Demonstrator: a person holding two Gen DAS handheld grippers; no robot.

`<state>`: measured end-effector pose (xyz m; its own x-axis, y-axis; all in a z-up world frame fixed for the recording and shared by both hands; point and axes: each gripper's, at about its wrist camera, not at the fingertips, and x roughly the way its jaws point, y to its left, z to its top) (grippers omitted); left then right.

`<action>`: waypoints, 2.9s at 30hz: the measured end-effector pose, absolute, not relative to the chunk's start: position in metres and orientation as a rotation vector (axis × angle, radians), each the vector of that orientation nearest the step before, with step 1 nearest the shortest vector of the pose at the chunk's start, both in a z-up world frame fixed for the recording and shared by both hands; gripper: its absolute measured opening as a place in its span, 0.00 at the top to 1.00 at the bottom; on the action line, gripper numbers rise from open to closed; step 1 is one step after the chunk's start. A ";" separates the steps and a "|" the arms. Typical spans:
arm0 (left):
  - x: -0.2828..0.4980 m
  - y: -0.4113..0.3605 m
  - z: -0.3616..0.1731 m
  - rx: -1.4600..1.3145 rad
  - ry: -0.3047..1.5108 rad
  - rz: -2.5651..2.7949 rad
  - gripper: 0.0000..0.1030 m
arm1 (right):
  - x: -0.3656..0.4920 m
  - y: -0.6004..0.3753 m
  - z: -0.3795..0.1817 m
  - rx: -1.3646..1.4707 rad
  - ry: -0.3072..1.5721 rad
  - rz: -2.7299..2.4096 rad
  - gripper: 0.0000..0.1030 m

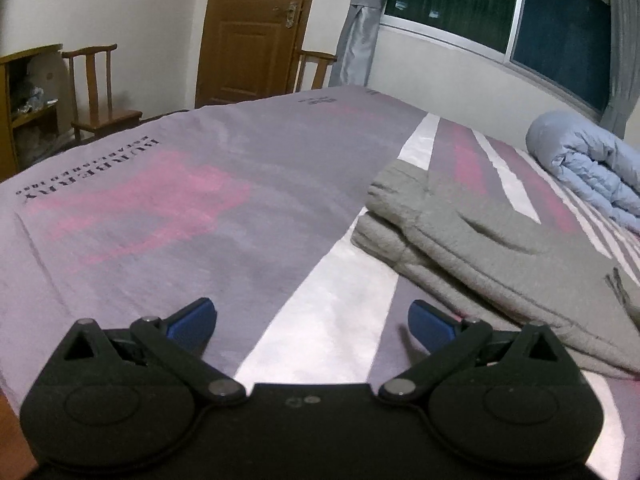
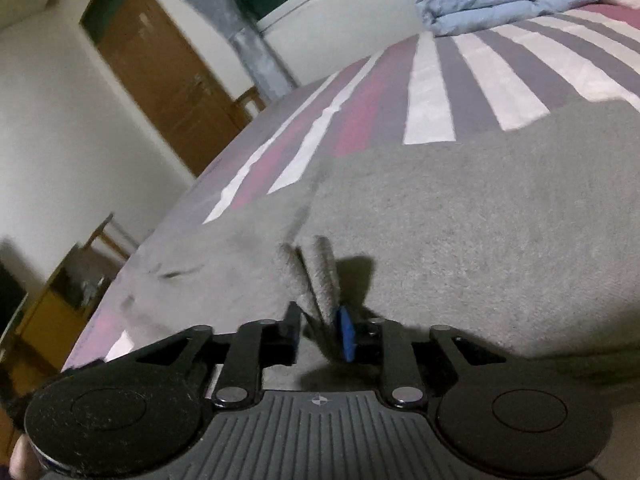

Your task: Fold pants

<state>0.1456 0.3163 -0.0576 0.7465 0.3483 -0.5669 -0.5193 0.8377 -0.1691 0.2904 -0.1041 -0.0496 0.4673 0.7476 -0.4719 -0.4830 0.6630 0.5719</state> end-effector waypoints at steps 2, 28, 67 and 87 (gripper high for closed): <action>0.148 0.317 -0.057 -0.336 0.543 0.472 0.06 | 0.279 -0.109 -0.041 0.388 0.745 0.860 0.28; 0.236 0.301 -0.048 -0.289 0.628 0.434 0.06 | 0.332 -0.213 -0.049 0.260 0.699 0.293 0.57; 0.247 0.374 -0.107 -1.020 0.441 0.113 0.24 | 0.295 -0.292 -0.043 0.495 0.554 0.197 0.42; 0.271 0.211 0.000 -0.692 0.250 -0.195 0.75 | 0.303 -0.377 -0.041 0.679 0.583 0.132 0.42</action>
<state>0.2707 0.2111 0.0003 0.9520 -0.2591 -0.1628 0.0940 0.7541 -0.6500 0.3034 -0.3767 -0.0410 0.8331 0.3000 -0.4648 0.0697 0.7766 0.6262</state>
